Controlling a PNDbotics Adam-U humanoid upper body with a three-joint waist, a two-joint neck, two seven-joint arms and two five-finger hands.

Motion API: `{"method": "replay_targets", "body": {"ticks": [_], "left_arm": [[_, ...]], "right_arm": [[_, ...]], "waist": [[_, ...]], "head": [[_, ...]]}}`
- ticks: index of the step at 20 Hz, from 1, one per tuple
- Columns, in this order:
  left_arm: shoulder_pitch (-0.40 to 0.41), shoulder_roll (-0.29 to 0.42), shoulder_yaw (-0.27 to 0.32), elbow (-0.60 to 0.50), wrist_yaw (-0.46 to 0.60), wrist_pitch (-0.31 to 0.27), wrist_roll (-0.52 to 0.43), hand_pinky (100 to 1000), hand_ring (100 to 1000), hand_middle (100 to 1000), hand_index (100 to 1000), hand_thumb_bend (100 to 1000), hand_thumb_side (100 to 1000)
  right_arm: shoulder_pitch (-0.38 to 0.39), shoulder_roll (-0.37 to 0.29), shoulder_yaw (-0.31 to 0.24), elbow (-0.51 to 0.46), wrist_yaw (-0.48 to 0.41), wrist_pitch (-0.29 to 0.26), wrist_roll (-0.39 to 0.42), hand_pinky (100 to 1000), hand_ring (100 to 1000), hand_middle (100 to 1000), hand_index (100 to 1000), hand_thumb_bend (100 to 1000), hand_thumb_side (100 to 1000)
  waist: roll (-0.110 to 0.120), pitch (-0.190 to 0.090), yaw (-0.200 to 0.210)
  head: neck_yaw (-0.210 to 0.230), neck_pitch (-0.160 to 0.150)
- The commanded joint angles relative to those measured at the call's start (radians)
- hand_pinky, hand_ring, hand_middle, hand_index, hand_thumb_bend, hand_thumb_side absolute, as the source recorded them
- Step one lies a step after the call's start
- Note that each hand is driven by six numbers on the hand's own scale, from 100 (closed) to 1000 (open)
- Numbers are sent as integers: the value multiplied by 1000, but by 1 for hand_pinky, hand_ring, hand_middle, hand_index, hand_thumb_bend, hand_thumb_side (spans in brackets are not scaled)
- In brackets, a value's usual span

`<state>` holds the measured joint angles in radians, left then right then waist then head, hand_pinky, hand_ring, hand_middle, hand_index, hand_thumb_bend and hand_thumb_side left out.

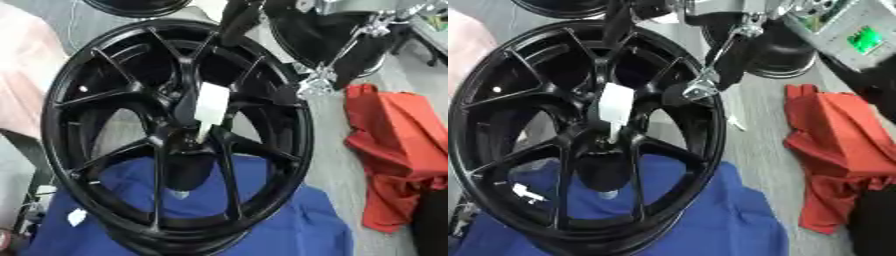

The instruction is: Pull the pin out of the wheel hub.

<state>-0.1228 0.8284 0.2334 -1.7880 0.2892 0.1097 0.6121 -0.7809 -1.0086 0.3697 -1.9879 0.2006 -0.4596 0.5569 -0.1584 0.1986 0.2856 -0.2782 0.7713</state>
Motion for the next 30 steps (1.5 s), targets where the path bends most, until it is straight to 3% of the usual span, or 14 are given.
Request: {"method": "replay_targets", "body": {"ticks": [1, 12, 16, 30], "left_arm": [[-1, 41, 6, -12, -4, -1, -6, 840, 782, 715, 808, 465, 772], [4, 41, 3, -12, -5, 1, -11, 840, 783, 714, 808, 460, 775], [7, 40, 3, -13, -8, 3, -12, 841, 783, 714, 807, 457, 777], [3, 39, 2, -20, -14, 9, -12, 843, 784, 713, 805, 450, 781]], "right_arm": [[-35, -27, 4, -12, -21, -10, 53, 859, 849, 798, 848, 467, 221], [-193, 40, 55, -12, -68, 2, 230, 856, 844, 797, 842, 486, 199], [-230, 59, 68, -12, -73, 22, 256, 850, 837, 792, 840, 477, 186], [-254, 67, 147, -12, -55, 40, 303, 839, 826, 778, 833, 477, 152]], "waist": [[11, -21, 0], [-2, -16, 6], [-10, -9, 13], [-37, 19, 23]], "head": [[4, -1], [6, -1], [6, -1], [2, -1]]}}
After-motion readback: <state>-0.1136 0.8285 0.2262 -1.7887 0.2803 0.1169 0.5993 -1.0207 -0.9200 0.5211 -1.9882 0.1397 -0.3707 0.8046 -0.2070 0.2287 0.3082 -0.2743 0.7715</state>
